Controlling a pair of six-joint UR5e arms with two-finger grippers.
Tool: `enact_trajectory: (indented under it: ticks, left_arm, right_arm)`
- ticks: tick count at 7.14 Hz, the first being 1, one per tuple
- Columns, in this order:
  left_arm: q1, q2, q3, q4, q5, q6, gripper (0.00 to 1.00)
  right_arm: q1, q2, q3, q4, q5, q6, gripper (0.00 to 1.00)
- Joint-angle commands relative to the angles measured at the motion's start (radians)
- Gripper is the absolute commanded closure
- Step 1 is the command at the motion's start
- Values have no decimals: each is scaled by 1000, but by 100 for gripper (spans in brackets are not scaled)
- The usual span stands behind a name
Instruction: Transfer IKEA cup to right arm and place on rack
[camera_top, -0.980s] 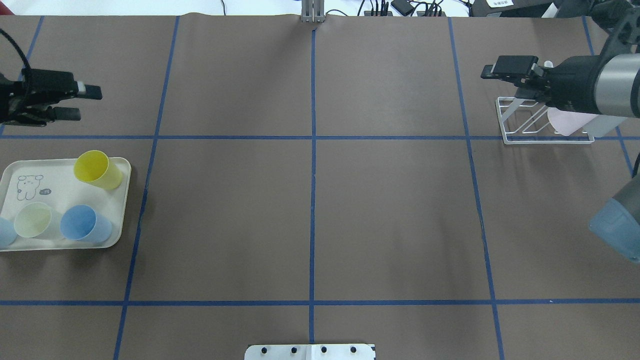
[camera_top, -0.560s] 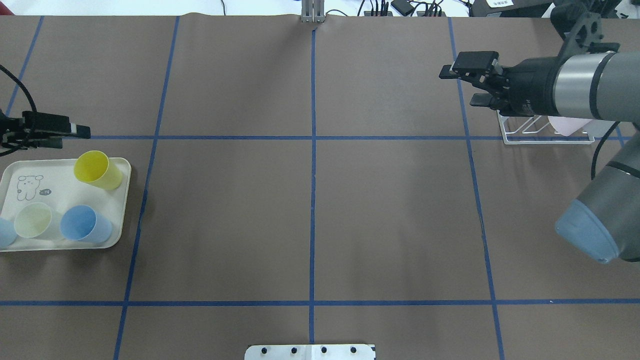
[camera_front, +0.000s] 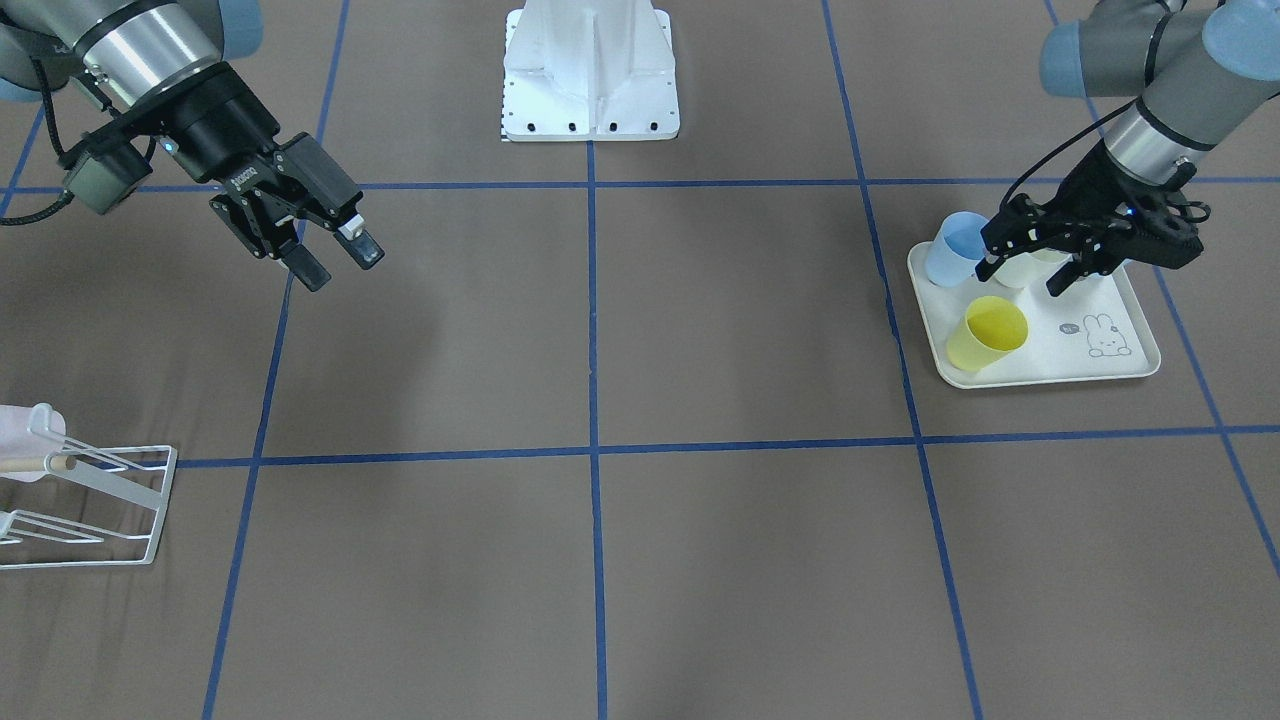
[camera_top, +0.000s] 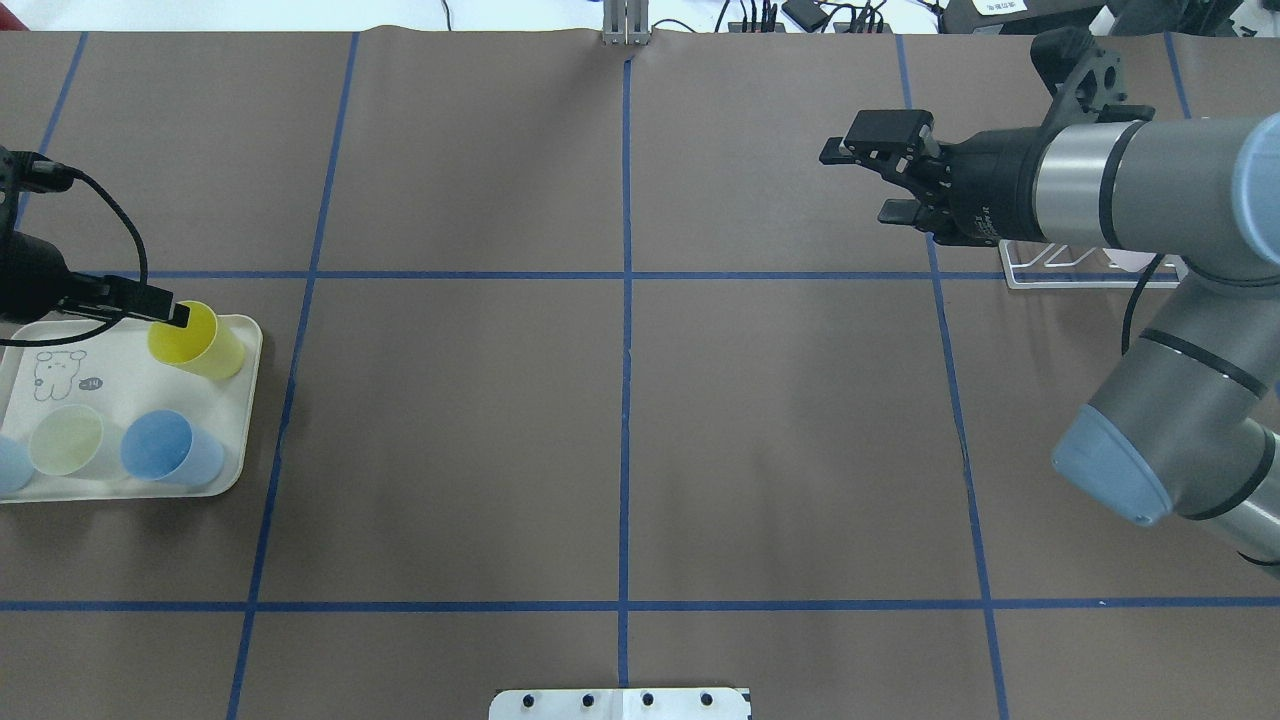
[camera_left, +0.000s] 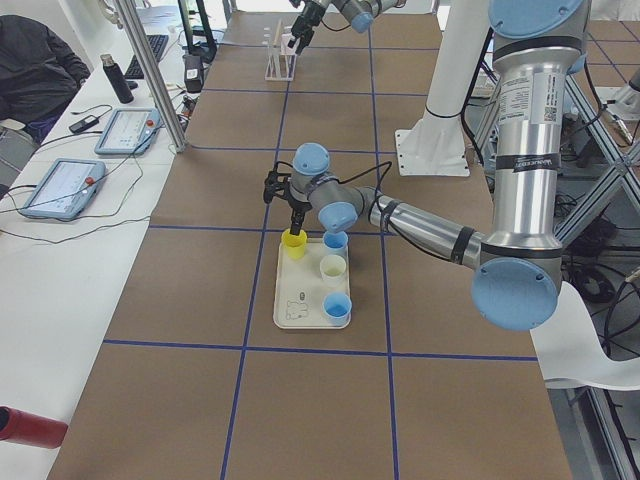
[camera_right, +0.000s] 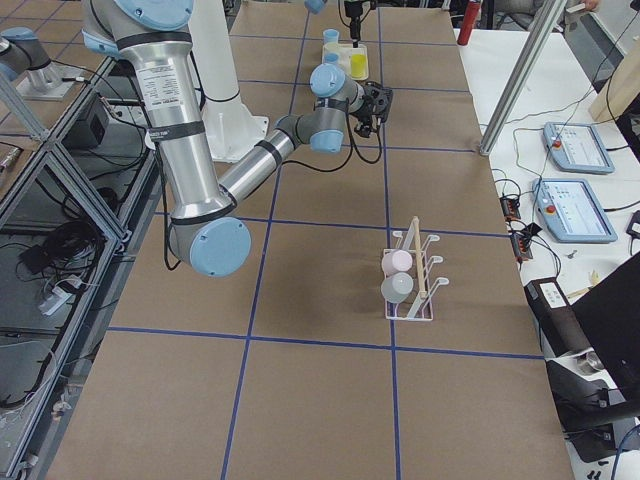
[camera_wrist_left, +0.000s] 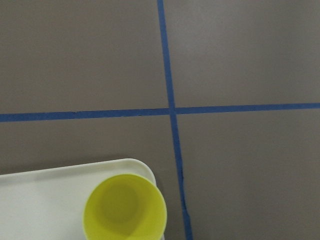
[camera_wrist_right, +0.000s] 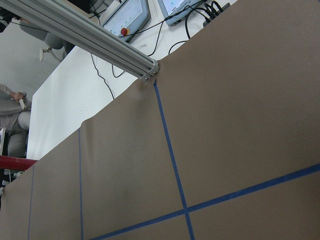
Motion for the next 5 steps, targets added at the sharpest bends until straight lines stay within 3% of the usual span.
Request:
enact_trajectory:
  ticks: [1, 5]
  left_arm:
    - [4, -31, 86, 29, 6, 124, 0]
    - [4, -51, 148, 26, 6, 177, 0]
  right_arm:
    - [-2, 2, -28, 38, -4, 3, 0]
    - [-2, 3, -23, 40, -4, 4, 0]
